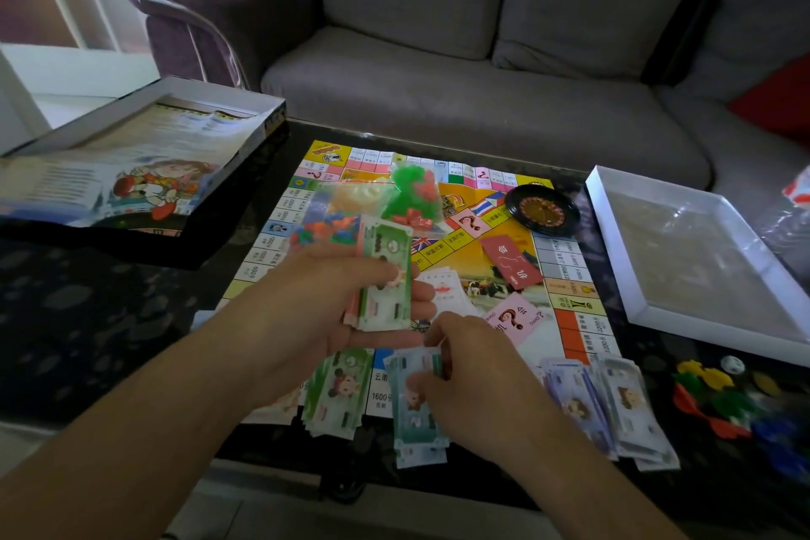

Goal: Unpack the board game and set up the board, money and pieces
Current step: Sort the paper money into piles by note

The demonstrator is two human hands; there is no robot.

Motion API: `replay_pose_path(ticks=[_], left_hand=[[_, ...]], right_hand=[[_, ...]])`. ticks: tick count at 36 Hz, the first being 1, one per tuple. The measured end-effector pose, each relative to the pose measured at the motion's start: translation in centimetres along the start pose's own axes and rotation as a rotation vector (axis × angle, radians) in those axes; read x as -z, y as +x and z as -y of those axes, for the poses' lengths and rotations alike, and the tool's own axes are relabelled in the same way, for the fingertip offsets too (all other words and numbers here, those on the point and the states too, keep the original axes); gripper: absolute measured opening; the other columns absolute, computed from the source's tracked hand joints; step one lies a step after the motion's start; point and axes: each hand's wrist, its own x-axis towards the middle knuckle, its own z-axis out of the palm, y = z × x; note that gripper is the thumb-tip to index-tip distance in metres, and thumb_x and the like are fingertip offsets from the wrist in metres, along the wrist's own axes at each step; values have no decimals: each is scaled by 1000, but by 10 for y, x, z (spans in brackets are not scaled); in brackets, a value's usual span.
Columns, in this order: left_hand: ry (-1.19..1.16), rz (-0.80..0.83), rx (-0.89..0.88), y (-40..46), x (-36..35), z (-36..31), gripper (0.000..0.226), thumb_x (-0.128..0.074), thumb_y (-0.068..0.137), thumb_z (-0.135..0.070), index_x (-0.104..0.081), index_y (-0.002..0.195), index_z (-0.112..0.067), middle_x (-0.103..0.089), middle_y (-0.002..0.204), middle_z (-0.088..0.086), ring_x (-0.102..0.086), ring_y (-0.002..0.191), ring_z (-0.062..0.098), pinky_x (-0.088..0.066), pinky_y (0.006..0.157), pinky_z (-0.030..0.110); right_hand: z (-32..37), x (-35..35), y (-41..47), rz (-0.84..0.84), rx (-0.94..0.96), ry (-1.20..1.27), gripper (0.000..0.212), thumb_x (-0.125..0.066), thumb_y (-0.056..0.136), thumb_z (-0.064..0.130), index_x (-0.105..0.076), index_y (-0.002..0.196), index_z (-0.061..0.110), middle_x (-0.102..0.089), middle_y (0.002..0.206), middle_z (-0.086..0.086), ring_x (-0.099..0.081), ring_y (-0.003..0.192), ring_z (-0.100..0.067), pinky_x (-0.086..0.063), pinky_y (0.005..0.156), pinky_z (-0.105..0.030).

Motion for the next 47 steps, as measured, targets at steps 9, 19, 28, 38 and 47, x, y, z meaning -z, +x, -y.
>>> replay_pose_path(ticks=[9,19,28,38,47], left_hand=[[76,148,-113,-7,-2,7,23,-54,104,-6,-73,115,0,-78,109,17,-77,101,33,-66,77,46],[226,196,-141,-8,-14,17,17,-72,92,-8,-81,106,-12,-81,103,10,-79,93,30,-66,70,42],[65,185,-92,-10,-14,13,24,-59,101,-17,-74,113,-3,-78,110,16,-77,98,34,-66,70,46],[90,146,-151,-9,-12,15,22,-64,96,-5,-73,116,-1,-78,108,17,-77,96,37,-66,68,46],[310,-114,-355,-6,-11,17,10,-81,84,-10,-80,91,-17,-81,87,0,-79,78,17,-62,60,26]], right_hand=[[4,41,-9,-164,-35,541,32,-51,99,3,-72,95,27,-73,97,-4,-57,61,-9,-45,50,-22],[7,57,-18,-193,109,805,15,-72,98,21,-74,83,23,-64,85,-27,-54,56,-18,-45,48,-27],[6,63,-20,-202,74,973,17,-65,99,1,-78,95,11,-77,76,-1,-68,58,-4,-47,45,-15],[-2,66,-16,-152,128,898,14,-69,98,15,-81,98,22,-79,88,-13,-60,62,-20,-46,50,-26],[1,63,-15,-113,141,879,12,-72,97,15,-80,104,20,-75,88,-21,-60,74,-58,-52,52,-35]])
